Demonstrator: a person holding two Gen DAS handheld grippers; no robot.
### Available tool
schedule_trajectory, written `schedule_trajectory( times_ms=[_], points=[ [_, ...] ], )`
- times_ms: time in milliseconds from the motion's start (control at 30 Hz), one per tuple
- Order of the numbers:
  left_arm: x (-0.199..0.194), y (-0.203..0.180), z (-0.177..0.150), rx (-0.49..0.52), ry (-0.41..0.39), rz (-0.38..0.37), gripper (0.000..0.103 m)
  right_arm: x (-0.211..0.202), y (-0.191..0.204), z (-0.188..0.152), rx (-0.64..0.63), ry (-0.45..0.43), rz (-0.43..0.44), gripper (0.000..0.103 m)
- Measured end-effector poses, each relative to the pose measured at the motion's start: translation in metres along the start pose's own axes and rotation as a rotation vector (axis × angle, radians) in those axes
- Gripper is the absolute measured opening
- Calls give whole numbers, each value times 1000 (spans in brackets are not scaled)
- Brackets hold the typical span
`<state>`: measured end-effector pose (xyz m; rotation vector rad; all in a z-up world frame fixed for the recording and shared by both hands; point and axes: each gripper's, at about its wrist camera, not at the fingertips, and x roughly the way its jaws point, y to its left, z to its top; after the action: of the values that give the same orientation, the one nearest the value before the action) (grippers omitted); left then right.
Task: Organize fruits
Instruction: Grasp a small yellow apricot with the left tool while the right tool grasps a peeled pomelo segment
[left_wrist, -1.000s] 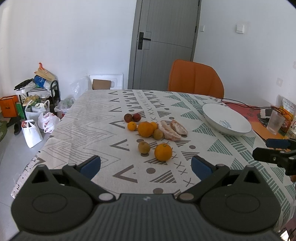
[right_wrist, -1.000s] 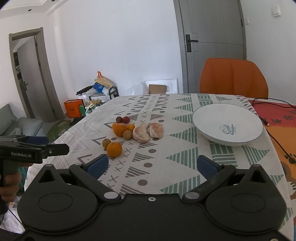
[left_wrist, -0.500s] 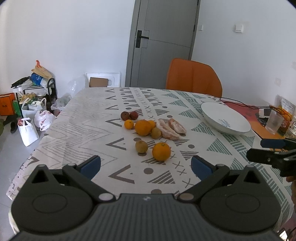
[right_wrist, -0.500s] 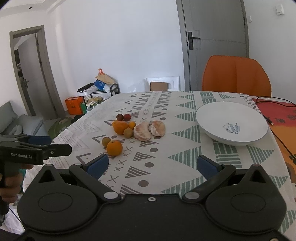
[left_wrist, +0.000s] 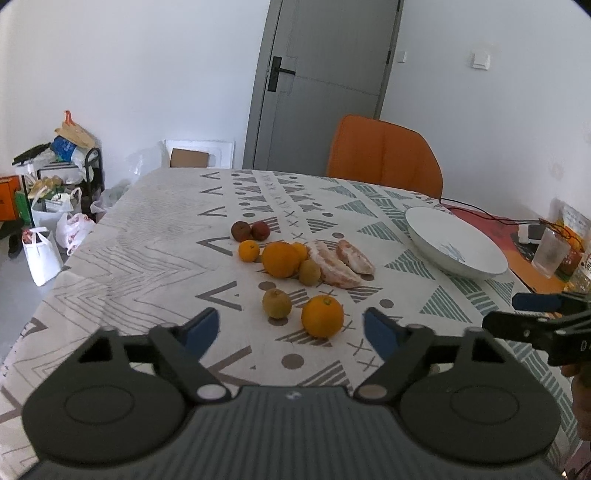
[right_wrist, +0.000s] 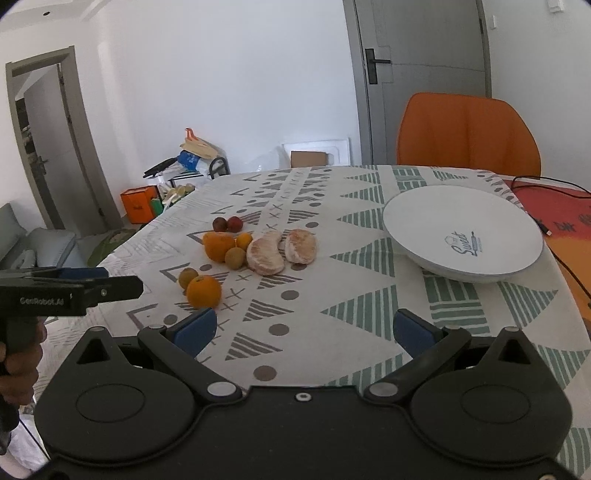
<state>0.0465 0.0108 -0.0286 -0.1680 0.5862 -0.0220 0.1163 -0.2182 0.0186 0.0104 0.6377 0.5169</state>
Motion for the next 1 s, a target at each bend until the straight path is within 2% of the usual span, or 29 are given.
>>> schedule_trajectory(
  times_ms=[67, 367, 700, 767, 1000],
  points=[
    [7, 3, 1, -10, 8, -2, 68, 5, -4, 1, 17, 8, 13, 103],
    [31, 16, 4, -46, 29, 2, 49, 23, -12, 8, 37, 5, 30, 103],
    [57, 23, 9, -68, 53, -13, 41, 48, -15, 16, 40, -4, 36, 103],
    [64, 23, 8, -75, 65, -19, 37, 52, -14, 18, 40, -3, 38, 102],
    [82, 25, 8, -95, 97, -35, 30, 72, -13, 27, 54, 13, 54, 94]
  ],
)
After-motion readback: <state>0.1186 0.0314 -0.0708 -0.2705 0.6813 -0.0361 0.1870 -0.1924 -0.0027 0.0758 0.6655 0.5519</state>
